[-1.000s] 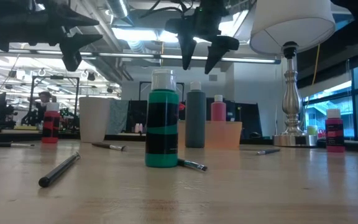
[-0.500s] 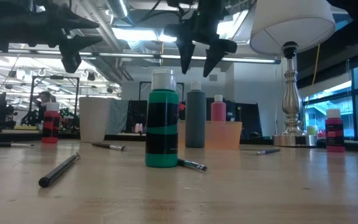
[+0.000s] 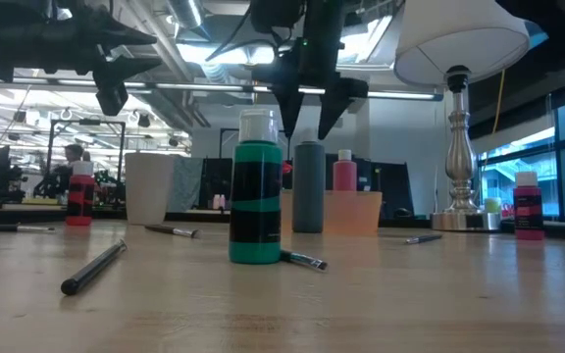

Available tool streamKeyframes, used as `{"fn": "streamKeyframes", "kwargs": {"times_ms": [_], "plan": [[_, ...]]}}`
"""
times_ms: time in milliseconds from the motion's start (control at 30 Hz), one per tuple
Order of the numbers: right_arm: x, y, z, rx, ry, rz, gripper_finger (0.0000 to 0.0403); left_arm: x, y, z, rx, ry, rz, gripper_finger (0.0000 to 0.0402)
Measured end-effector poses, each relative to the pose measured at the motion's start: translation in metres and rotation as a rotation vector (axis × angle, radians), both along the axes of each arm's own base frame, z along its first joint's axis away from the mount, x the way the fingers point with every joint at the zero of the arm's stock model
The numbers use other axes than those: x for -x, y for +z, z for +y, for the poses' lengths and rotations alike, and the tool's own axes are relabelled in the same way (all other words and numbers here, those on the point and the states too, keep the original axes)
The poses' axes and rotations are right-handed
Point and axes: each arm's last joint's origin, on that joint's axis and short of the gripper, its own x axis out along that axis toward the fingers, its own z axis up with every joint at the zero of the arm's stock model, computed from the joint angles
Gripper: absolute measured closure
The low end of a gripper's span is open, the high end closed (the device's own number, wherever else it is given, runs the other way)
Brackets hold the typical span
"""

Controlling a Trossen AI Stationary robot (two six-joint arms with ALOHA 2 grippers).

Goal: Pick & Place Paint Supplies
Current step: Put the black paint bottle into the orange bin

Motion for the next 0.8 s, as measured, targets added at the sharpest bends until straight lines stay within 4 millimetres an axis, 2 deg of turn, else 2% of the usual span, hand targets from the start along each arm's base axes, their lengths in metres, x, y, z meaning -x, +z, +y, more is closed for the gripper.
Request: {"fn": "streamKeyframes", "kwargs": {"times_ms": [800], "plan": [[-0.001,-0.0011,-0.002,0.0,-0.019,-0.01,0.0084,0.0,-0.0008,0.0,0.056,-0.003,0.004,0.0274]]}}
